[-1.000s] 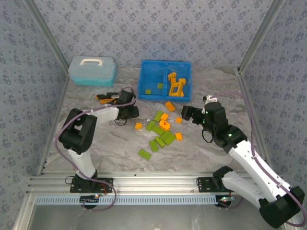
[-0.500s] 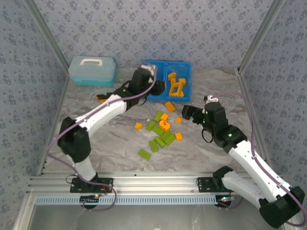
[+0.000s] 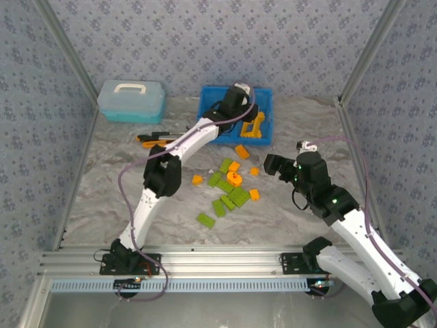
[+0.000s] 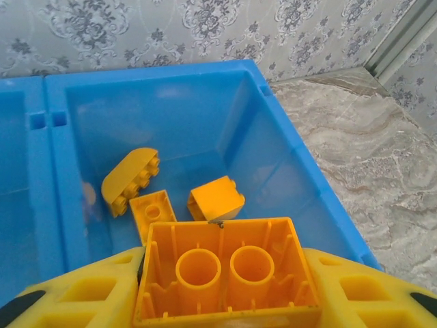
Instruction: Sort the legos into containers by color
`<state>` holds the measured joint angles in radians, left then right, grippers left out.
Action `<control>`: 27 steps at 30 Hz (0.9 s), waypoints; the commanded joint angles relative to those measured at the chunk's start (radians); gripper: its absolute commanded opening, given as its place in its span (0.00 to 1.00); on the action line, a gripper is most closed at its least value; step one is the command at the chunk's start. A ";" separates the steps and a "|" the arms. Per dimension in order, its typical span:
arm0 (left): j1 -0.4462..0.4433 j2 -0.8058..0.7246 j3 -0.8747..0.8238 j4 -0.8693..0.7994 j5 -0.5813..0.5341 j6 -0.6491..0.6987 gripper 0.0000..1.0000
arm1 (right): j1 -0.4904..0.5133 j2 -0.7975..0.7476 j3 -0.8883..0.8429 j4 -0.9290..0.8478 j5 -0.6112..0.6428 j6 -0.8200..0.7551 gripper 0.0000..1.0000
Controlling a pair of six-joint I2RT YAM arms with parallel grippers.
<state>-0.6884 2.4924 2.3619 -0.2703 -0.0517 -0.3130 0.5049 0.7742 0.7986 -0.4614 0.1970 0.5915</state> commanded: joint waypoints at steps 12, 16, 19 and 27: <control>-0.034 -0.082 0.162 -0.212 0.022 0.048 0.73 | 0.004 -0.035 0.026 -0.062 0.011 0.005 1.00; -0.040 -0.265 -0.006 -0.277 0.039 0.027 0.71 | 0.004 -0.035 0.027 -0.059 0.018 0.009 1.00; -0.041 -0.477 -0.303 -0.217 0.029 0.016 0.69 | 0.004 -0.033 0.021 -0.048 0.016 0.011 1.00; -0.092 -0.972 -1.036 -0.187 -0.071 -0.203 0.67 | 0.003 -0.006 0.011 -0.004 0.015 0.006 1.00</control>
<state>-0.7425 1.5906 1.4822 -0.4370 -0.0727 -0.3962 0.5045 0.7586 0.7971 -0.4889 0.1978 0.5915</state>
